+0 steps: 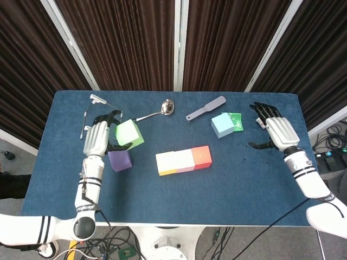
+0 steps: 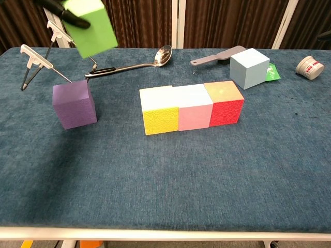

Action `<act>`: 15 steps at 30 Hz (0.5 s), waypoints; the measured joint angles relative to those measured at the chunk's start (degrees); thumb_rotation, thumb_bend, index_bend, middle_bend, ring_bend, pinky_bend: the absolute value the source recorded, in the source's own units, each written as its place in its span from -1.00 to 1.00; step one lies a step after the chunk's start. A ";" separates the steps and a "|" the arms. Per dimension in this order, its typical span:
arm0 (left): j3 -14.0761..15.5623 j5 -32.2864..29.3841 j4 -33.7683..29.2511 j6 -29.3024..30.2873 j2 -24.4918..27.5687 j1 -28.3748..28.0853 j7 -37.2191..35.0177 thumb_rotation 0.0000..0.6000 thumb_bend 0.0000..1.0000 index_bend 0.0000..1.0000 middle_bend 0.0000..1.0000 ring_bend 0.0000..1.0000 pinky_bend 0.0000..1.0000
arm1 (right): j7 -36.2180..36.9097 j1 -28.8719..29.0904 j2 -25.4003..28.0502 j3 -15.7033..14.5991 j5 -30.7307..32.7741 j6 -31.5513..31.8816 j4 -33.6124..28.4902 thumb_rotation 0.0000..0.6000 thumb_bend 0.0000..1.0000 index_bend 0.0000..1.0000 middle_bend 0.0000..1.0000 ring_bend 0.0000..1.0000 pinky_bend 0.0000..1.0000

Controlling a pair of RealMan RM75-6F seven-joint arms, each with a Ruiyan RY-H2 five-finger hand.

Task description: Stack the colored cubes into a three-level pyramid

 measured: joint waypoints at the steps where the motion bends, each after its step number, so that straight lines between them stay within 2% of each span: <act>1: 0.49 0.49 -0.58 0.45 -0.58 0.43 0.14 1.00 -0.64 -0.63 0.07 -0.71 -0.78 | -0.11 -0.07 0.25 0.03 -0.04 0.19 -0.43 1.00 -0.88 -1.00 -0.96 -1.00 -1.00; 7: 1.46 1.49 -1.32 0.43 -2.65 0.95 1.26 1.00 -0.64 -0.63 0.08 -0.71 -0.78 | -1.16 -0.65 2.10 0.54 0.05 1.81 -3.93 1.00 -0.88 -1.00 -0.93 -1.00 -1.00; 15: 1.09 2.05 -0.52 -0.32 -5.81 0.29 2.29 1.00 -0.64 -0.63 0.08 -0.71 -0.78 | -3.84 -0.53 3.53 1.55 3.04 1.95 -6.75 1.00 -0.88 -1.00 -0.93 -1.00 -1.00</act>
